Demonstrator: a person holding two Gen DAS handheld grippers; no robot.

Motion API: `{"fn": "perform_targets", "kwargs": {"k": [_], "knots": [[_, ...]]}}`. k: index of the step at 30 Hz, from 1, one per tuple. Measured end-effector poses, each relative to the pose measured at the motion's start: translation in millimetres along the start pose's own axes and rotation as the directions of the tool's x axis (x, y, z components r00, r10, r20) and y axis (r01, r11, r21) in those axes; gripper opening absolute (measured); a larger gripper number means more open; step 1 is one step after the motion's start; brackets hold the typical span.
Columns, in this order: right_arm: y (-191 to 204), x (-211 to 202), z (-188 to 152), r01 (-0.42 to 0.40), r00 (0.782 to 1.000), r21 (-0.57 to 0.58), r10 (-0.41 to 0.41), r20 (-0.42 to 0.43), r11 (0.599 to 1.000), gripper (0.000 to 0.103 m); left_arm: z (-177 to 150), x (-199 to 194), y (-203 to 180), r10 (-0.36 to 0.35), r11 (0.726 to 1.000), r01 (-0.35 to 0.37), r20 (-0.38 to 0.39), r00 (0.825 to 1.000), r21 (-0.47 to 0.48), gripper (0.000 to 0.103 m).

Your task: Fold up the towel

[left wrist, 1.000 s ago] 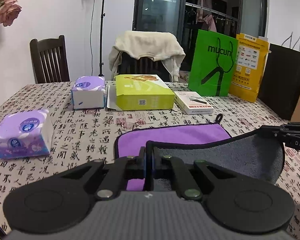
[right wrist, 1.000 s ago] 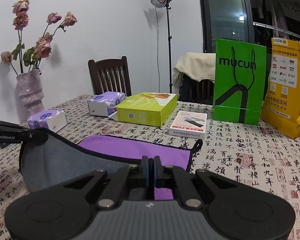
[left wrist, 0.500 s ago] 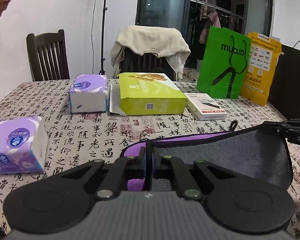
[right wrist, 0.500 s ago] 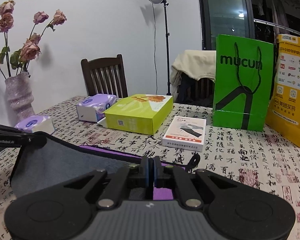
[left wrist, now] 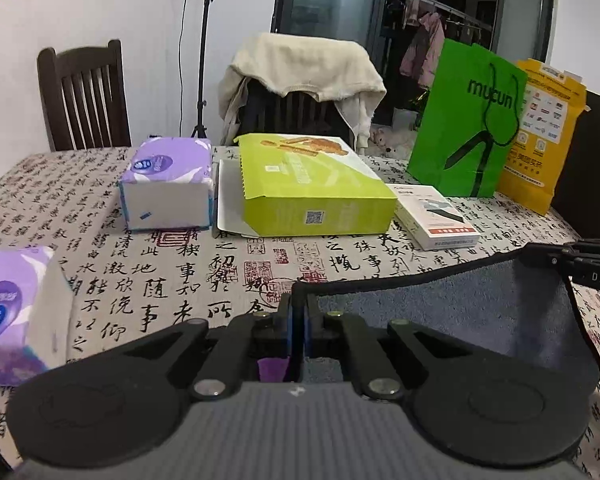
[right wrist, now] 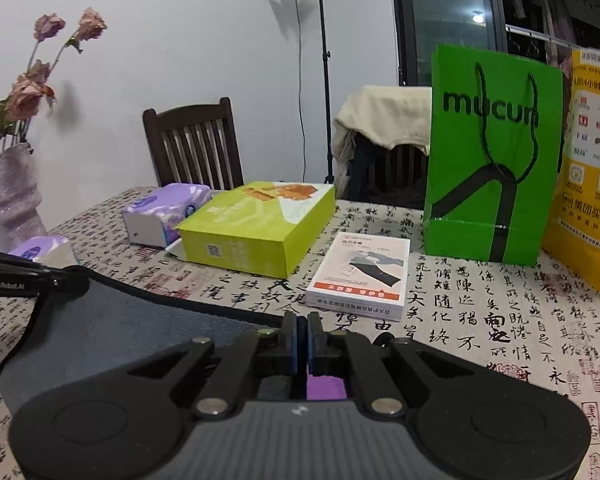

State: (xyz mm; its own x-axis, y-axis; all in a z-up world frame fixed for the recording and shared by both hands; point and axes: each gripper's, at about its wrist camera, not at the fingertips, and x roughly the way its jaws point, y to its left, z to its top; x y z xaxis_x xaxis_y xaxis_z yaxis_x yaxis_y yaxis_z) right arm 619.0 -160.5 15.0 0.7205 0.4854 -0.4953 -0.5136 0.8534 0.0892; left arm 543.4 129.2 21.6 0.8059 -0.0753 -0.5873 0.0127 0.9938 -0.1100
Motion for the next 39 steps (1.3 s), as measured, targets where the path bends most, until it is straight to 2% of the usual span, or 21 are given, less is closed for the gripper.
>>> {"fn": "perform_targets", "kwargs": {"k": [13, 25, 31, 33, 37, 39], "knots": [[-13, 49, -6, 0.025, 0.997, 0.031, -0.022, -0.076, 0.999, 0.004, 0, 44, 14, -0.018, 0.999, 0.016, -0.046, 0.999, -0.029, 0.006], [-18, 65, -15, 0.048, 0.992, 0.039, -0.043, -0.121, 0.998, 0.007, -5, 59, 21, -0.002, 1.0, 0.0, -0.074, 0.997, -0.029, 0.008], [-14, 66, -17, 0.066, 0.992, 0.007, -0.064, -0.112, 0.998, 0.01, -6, 57, 20, 0.027, 0.999, -0.028, -0.07, 0.997, -0.018, 0.022], [-14, 65, -17, 0.072, 0.991, 0.003, -0.071, -0.112, 0.997, 0.013, -6, 56, 21, 0.032, 0.999, -0.033, -0.069, 0.997, -0.014, 0.026], [-16, 64, -15, 0.095, 0.99, 0.011, -0.093, -0.108, 0.995, 0.029, -7, 51, 18, 0.041, 0.999, -0.04, -0.067, 0.997, 0.006, 0.027], [-17, 61, -15, 0.101, 0.99, 0.016, -0.099, -0.104, 0.995, 0.031, -7, 48, 16, 0.045, 0.999, -0.044, -0.067, 0.997, 0.019, 0.029]]}}
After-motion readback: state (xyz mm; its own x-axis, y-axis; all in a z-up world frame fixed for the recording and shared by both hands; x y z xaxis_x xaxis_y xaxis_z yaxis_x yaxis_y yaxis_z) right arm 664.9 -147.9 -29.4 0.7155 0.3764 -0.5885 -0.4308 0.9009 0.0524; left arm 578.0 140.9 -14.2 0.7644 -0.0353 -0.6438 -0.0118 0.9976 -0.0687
